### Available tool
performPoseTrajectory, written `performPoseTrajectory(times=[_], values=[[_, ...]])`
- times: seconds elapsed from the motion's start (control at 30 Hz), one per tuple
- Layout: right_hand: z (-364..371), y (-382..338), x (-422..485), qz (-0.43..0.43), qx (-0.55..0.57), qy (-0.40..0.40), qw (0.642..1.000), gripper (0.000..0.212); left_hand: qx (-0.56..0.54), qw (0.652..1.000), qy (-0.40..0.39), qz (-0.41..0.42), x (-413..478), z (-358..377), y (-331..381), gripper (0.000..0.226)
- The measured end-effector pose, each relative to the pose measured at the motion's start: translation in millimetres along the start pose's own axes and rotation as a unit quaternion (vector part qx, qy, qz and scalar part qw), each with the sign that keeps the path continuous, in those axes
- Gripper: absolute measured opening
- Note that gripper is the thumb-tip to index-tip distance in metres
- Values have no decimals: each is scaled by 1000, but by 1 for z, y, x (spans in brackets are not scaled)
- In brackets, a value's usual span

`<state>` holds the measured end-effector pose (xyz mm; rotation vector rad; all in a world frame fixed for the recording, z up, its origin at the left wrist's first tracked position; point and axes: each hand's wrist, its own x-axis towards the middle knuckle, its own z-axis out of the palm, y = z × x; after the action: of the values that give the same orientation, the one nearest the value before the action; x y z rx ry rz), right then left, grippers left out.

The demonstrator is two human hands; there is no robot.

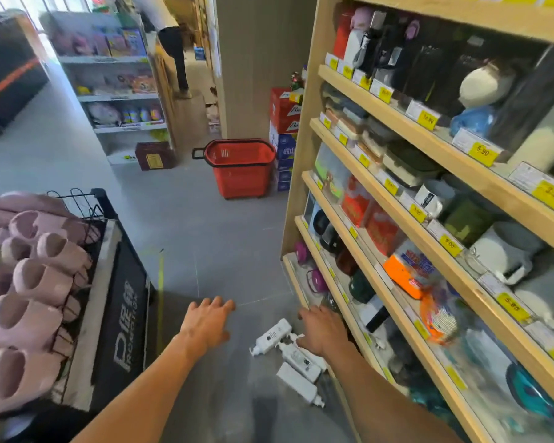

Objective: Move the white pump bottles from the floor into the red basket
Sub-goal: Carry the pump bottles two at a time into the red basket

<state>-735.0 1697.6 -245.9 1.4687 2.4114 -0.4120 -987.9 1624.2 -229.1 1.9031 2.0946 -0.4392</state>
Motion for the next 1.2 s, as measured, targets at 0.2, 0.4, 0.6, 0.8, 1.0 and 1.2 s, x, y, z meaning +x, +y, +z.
performPoseTrajectory(times=[0.2,0.4,0.6,0.8,1.0,1.2], values=[[4,-5,40,35,35,-8,999,54,4,999,-23,41,63,-6,-17,64],[30,23,66,86,76,-58,992,57,40,993,-66,92,118,9,5,66],[53,56,92,116,120,-84,982,52,62,985,-122,108,168,19,20,66],[90,70,136,131,164,-116,971,48,43,984,-129,118,230,34,32,64],[201,90,191,171,217,-133,952,54,-18,989,-101,104,322,134,47,70],[376,109,263,217,228,-176,933,58,-33,981,-160,109,409,324,68,73]])
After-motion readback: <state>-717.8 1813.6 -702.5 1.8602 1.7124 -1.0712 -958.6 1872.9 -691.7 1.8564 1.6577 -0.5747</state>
